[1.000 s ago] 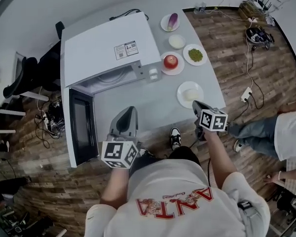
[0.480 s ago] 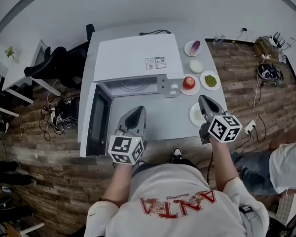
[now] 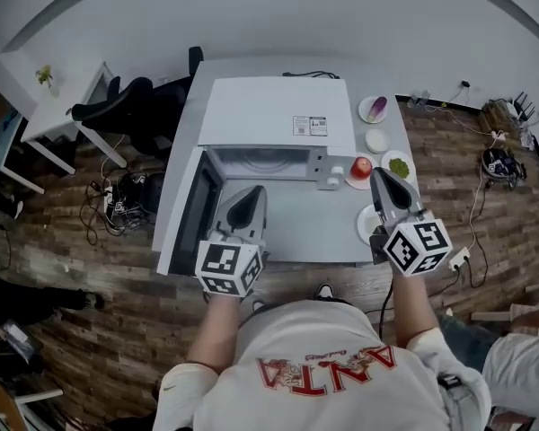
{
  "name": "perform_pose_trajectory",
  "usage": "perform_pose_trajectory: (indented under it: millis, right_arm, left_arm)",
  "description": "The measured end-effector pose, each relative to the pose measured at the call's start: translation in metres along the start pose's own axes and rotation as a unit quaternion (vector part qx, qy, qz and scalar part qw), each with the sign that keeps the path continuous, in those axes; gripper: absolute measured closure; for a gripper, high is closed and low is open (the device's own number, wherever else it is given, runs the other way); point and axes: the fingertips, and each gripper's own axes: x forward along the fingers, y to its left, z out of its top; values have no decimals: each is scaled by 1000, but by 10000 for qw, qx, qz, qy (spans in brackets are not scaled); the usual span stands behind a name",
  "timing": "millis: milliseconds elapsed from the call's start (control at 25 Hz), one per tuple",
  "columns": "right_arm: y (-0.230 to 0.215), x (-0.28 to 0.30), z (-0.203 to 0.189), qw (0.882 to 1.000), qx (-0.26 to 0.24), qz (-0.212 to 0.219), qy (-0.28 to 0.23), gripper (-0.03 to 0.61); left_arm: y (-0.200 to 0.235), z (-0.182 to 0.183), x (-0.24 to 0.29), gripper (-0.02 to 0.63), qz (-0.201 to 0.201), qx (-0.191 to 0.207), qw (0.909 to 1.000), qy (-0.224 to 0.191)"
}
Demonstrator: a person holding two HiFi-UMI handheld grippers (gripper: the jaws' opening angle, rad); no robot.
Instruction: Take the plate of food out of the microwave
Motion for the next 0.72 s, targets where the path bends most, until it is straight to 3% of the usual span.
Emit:
perform_pose_trajectory:
  millis: [720]
  right_arm:
    - [6,9,-1,9996,81,280,38,577]
  left_arm:
    - [-2,2,2,604,59,41,10000,17]
